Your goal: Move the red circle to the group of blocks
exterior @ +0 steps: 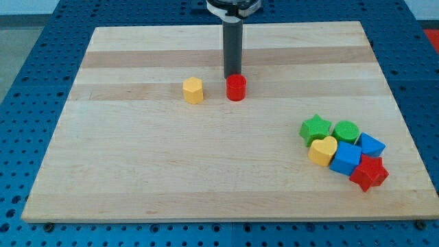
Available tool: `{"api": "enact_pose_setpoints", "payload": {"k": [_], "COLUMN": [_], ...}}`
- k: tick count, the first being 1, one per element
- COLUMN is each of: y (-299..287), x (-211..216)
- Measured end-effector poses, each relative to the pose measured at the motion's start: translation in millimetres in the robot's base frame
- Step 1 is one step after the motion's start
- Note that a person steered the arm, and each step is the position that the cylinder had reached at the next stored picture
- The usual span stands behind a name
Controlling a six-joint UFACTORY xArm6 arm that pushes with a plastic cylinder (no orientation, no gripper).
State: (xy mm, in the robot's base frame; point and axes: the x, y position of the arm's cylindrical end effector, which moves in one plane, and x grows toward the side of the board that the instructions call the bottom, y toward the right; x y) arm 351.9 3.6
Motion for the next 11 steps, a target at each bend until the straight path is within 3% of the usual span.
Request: {"api": "enact_pose_setpoints", "payload": {"k": [3, 11], "y": [-26, 169], "x": [28, 71]}}
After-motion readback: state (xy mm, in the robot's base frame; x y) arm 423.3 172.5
